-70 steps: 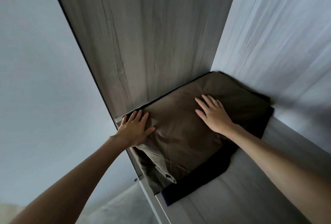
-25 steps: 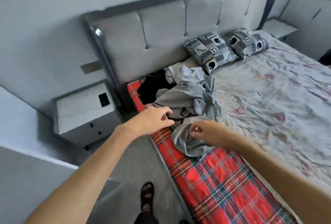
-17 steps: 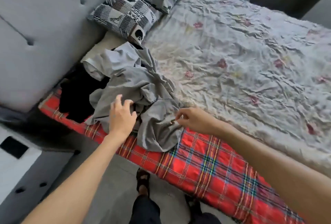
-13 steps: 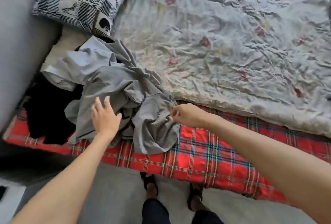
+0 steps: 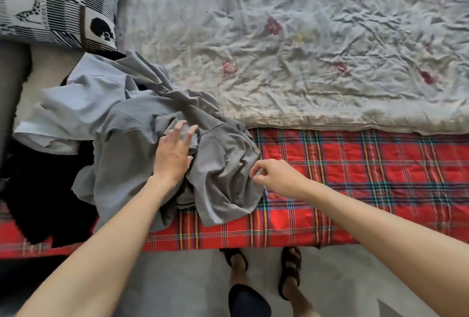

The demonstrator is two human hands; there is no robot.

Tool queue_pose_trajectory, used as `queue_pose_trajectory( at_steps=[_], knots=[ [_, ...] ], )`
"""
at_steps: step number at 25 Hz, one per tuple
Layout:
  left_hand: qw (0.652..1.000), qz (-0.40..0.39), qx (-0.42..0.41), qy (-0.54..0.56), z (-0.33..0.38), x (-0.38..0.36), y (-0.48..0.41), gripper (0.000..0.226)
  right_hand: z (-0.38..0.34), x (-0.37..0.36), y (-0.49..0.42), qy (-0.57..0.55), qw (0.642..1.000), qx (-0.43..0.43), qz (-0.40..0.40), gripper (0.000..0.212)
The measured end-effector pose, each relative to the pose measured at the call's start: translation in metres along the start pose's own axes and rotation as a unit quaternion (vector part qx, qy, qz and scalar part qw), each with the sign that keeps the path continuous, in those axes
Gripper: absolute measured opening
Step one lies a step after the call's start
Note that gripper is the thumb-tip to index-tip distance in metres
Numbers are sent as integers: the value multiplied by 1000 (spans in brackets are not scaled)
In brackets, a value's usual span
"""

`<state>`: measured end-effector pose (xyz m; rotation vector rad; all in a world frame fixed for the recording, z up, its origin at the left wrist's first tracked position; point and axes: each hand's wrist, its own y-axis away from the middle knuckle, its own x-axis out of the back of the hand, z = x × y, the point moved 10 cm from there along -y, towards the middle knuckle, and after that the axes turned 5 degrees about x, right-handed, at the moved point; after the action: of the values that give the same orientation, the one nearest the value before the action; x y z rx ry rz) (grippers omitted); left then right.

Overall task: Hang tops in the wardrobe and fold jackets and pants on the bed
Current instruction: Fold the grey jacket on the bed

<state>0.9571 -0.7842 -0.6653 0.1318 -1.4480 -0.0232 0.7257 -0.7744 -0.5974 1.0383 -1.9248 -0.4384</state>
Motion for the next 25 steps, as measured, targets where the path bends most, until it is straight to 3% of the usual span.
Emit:
queue_pose_trajectory(
  at_steps=[2, 4, 8, 11, 13, 14, 16, 19, 22, 25],
  knots=[
    [972, -157, -141, -104, 48, -55, 2, 89, 7, -4, -3, -22, 1000, -6, 13, 18],
    [946, -256, -123, -153, 49, -97, 14, 71, 16, -10, -2, -30, 999, -7, 16, 19],
    [965, -245, -35, -91, 44, -104, 22, 15, 41, -8, 13, -47, 998, -28, 28, 19],
    [977, -185, 51, 95, 45, -67, 17, 12, 55, -4, 25, -67, 995, -46, 49, 18],
    [969, -121, 94, 192, 52, -7, 7, 16, 52, 6, 40, -118, 989, -43, 73, 23],
    [959, -90, 101, 249, 58, 34, 2, 16, 44, 12, 48, -145, 986, -27, 80, 37],
    [939, -53, 61, 334, 87, 126, -4, 13, 15, 34, 73, -166, 980, 33, 104, 73],
    [926, -24, -28, 375, 141, 255, -2, 16, -34, 81, 104, -132, 969, 129, 166, 108],
    [891, -8, -67, 449, 195, 370, 15, 10, -68, 142, 146, -197, 932, 225, 204, 92],
    [883, 22, -119, 453, 259, 478, 50, 12, -89, 202, 212, -218, 916, 263, 210, 44]
  ],
)
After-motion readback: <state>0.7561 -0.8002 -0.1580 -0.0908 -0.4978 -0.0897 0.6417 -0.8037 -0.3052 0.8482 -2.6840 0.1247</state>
